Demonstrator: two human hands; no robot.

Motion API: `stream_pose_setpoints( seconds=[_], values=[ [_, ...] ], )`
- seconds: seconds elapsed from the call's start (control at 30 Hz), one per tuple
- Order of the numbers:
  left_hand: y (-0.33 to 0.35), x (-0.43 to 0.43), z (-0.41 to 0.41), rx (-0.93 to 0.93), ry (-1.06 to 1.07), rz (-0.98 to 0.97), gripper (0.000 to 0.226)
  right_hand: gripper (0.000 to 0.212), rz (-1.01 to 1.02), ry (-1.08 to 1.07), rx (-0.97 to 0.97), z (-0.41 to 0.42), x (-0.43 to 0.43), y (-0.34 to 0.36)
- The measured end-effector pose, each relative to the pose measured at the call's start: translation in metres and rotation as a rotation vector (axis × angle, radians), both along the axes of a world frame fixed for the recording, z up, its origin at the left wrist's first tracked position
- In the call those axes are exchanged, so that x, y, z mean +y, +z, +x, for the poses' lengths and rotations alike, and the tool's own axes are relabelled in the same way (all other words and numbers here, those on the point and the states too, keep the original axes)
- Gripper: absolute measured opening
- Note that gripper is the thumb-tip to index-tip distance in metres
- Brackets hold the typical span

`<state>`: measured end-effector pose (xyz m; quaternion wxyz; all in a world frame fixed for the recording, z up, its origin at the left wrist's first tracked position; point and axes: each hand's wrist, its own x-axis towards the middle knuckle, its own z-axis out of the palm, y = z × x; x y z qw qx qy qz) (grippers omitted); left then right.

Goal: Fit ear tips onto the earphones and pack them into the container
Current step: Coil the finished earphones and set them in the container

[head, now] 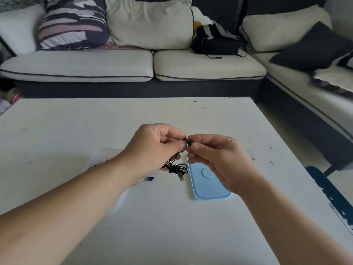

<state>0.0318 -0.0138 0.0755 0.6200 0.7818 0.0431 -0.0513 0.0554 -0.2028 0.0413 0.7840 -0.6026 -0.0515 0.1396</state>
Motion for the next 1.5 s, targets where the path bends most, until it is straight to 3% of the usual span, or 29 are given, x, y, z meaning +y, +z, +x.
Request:
stream_pose_setpoints(
  seconds=[0.93,1.27,1.5],
  values=[
    [-0.003,-0.006,0.005,-0.188,-0.159,0.261,0.014,0.012,-0.067,0.096,-0.006,0.008,-0.016,0.003],
    [0.001,-0.006,0.001,-0.122,-0.178,0.203,0.014,0.023,-0.082,0.173,0.031,0.013,-0.022,0.001],
    [-0.005,-0.005,0.001,-0.072,-0.074,0.150,0.010,0.006,-0.183,0.027,-0.033,0.008,-0.012,-0.003]
  ],
)
